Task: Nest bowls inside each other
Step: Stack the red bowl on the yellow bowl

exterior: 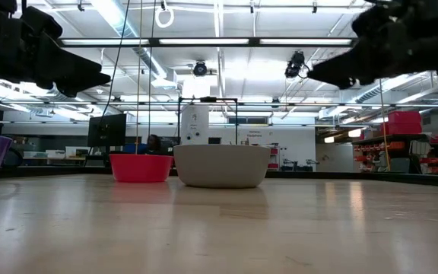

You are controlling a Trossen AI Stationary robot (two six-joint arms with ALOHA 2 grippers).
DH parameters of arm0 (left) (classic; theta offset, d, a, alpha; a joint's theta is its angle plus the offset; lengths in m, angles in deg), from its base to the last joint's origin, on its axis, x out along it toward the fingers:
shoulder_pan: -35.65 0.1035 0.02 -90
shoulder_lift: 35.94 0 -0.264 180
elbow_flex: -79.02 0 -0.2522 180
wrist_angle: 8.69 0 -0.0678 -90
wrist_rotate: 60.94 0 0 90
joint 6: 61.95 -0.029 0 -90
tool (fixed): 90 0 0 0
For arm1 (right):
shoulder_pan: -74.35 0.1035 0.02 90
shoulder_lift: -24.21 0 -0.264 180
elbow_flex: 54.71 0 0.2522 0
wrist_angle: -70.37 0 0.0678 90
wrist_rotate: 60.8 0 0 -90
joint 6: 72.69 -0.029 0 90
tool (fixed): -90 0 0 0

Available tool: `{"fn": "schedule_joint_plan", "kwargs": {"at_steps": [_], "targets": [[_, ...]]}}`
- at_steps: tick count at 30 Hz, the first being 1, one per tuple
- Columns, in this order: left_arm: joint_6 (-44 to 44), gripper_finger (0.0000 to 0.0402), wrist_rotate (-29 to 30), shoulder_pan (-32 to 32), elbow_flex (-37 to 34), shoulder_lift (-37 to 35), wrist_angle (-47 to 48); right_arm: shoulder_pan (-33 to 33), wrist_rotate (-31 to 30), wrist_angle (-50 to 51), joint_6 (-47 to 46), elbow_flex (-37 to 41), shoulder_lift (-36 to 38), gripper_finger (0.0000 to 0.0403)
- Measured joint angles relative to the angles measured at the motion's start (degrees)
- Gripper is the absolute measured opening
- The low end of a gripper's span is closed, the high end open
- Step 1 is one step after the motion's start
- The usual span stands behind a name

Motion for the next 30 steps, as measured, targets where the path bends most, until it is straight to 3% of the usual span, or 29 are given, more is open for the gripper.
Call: {"fn": "schedule_joint_plan", "kwargs": {"at_steps": [9,16,23,30], "targets": [[0.6,0.0247,1.8,0.0,0.0,5.7,-3.0,0.2,0.7,-7.6,1.2,10.7,8.4,0.0141],[4.8,0.0247,4.3,1.6,0.0,13.3,-8.4,0.3,6.8,-5.9,1.9,10.7,9.6,0.0122],[10.1,0.0247,-0.3,4.5,-0.1,24.5,-12.6,0.3,7.6,-3.9,1.1,10.7,9.6,0.0119],[14.1,0.0247,-2.6,4.9,0.3,35.9,-13.8,0.3,7.6,-4.0,-0.2,10.7,9.6,0.0147]]}}
